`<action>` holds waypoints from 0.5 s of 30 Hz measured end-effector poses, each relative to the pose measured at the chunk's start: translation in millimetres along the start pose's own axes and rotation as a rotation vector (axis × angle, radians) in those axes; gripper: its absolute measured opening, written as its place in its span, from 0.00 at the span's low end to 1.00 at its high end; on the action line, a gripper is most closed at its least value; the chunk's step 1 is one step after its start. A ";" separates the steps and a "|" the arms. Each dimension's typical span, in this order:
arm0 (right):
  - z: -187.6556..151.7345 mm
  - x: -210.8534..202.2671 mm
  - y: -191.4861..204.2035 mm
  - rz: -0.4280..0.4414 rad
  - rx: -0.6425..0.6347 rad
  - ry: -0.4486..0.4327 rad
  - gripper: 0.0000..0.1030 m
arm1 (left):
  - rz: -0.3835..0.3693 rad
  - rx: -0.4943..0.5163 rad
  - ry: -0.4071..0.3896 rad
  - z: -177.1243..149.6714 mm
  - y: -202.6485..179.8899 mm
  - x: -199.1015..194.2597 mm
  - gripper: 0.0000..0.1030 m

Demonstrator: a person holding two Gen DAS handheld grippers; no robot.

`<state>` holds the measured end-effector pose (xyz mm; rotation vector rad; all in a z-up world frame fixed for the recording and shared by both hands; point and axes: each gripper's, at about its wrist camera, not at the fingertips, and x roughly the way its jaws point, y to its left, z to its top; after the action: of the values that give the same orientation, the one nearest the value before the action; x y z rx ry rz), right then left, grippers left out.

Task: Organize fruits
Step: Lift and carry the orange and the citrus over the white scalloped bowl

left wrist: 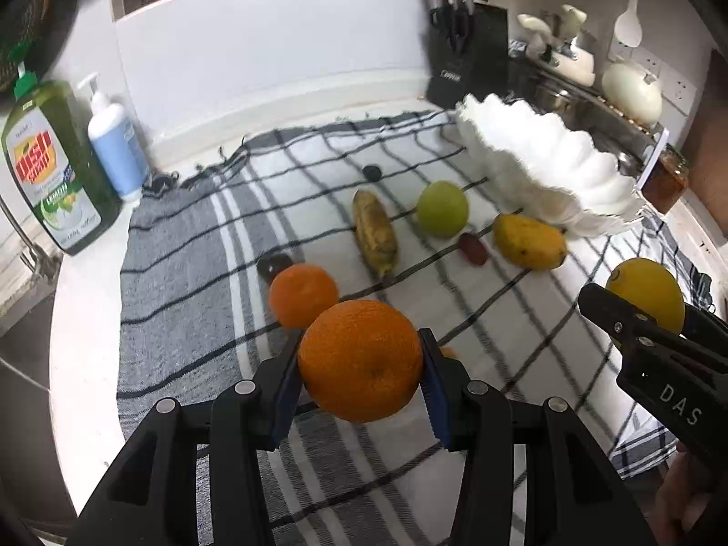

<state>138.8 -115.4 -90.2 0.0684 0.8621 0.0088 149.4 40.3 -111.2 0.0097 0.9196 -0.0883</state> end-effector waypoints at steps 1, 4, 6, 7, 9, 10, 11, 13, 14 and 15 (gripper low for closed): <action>0.4 -3.1 -2.7 -0.003 0.004 -0.007 0.59 | -0.002 0.004 -0.007 2.0 -2.5 -2.8 0.45; 3.1 -11.4 -10.9 -0.010 0.016 -0.027 0.59 | -0.009 0.016 -0.024 7.4 -11.1 -9.3 0.45; 4.6 -16.3 -16.3 -0.015 0.026 -0.038 0.59 | -0.017 0.027 -0.034 12.4 -18.8 -12.5 0.45; 6.0 -18.6 -19.6 -0.017 0.031 -0.044 0.59 | -0.018 0.030 -0.036 13.9 -21.1 -13.3 0.45; 9.3 -22.3 -26.4 -0.022 0.040 -0.057 0.59 | -0.023 0.043 -0.048 19.3 -29.9 -16.1 0.45; 11.0 -23.1 -28.6 -0.024 0.044 -0.062 0.59 | -0.025 0.049 -0.054 22.0 -33.6 -16.9 0.45; 12.5 -24.0 -31.8 -0.027 0.048 -0.067 0.59 | -0.027 0.054 -0.057 24.2 -36.7 -17.4 0.45; 16.3 -25.1 -40.7 -0.035 0.059 -0.077 0.59 | -0.041 0.059 -0.059 29.6 -43.2 -18.2 0.45; 18.5 -24.5 -44.8 -0.039 0.064 -0.081 0.59 | -0.049 0.063 -0.060 33.4 -47.4 -18.2 0.45; 19.6 -24.7 -48.5 -0.042 0.068 -0.084 0.59 | -0.052 0.068 -0.062 36.2 -50.6 -18.0 0.45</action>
<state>136.7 -165.7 -61.8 0.1135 0.7801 -0.0621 163.2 -10.5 -73.5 0.0460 0.8547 -0.1669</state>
